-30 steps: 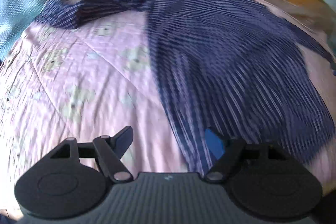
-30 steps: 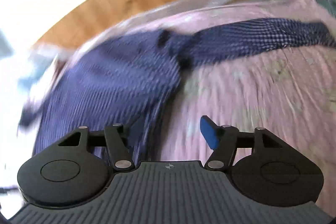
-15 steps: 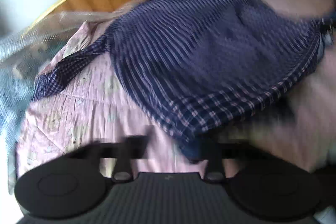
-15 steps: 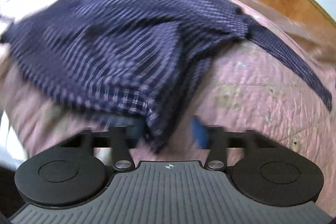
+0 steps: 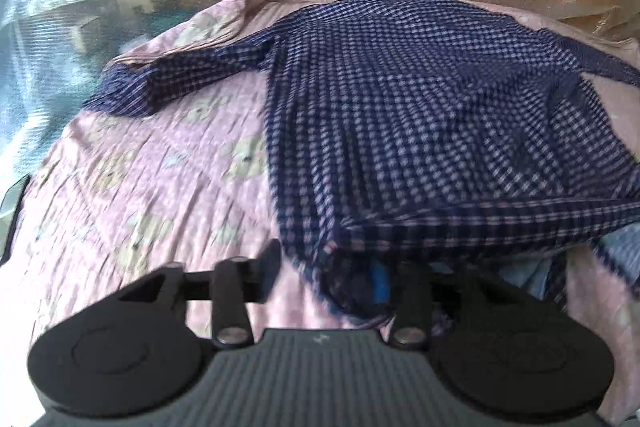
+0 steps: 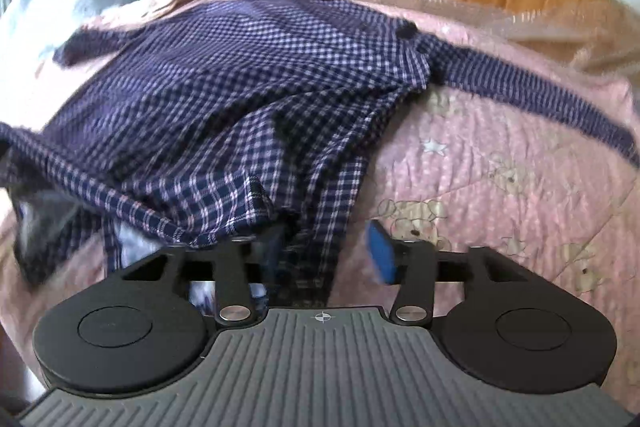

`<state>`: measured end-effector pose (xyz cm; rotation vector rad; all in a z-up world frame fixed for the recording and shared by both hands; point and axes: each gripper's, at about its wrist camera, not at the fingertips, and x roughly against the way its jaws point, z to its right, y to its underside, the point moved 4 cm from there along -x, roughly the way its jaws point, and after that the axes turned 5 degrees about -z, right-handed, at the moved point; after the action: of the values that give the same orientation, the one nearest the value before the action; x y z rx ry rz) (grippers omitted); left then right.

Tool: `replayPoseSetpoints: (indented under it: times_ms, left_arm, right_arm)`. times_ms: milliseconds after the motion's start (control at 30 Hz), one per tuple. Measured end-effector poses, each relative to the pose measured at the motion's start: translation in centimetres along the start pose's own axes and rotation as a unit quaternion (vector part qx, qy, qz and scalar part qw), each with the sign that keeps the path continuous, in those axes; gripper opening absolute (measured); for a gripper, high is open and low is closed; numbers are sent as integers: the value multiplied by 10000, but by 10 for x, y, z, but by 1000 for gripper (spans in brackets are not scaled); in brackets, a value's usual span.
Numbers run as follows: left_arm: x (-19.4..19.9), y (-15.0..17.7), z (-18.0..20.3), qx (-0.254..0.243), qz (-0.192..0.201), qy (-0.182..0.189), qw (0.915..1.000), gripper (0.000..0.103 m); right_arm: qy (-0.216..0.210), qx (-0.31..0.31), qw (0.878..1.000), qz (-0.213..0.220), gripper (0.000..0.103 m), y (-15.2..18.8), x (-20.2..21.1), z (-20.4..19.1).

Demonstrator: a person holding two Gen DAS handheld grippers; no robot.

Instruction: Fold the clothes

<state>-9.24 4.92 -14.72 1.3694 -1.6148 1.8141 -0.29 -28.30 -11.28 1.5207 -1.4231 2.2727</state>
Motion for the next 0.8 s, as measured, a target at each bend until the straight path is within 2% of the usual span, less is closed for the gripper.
replayPoseSetpoints:
  times_ms: [33,133,267,300,367,400,467,500,533,633,733,800]
  left_arm:
    - [0,6,0,16,1,-57,10000,54]
    - [0,16,1,36,-4,-27,10000,58]
    - [7,14,3,20,8,113,9999,58]
    - [14,9,1,32,14,189,9998,53]
    - [28,0,-2,57,26,341,9994,31]
    - [35,-5,-4,69,32,417,9991,6]
    - [48,-14,-8,94,44,568,9983,1]
    - [55,-19,-9,106,50,644,9979,1]
    - [62,-23,-11,118,56,720,9973,1]
    - [95,-33,-27,116,-39,995,9950,1]
    - [128,-37,-54,-27,-141,1009,9948,1]
    - [127,-36,-69,4,-364,916,9951,3]
  right_arm:
    - [85,181,9998,61,68,4,4,-5]
    - [324,718,9966,232,77,17,14,-21]
    - [317,1265,9912,220,78,22,15,-34]
    - [283,1357,9901,200,79,22,14,-37]
    - [215,1542,9877,161,76,22,11,-42]
    - [180,1634,9863,142,68,22,10,-45]
    - [96,1732,9848,-115,28,18,-1,-46]
    - [22,1607,9866,-277,3,12,-4,-41]
    - [-64,1325,9905,-356,3,2,2,-31]
    - [-356,617,9972,-239,0,-21,47,-3]
    - [-597,16,9982,-111,0,-35,98,37]
    - [-571,-112,9982,-109,0,-36,122,51]
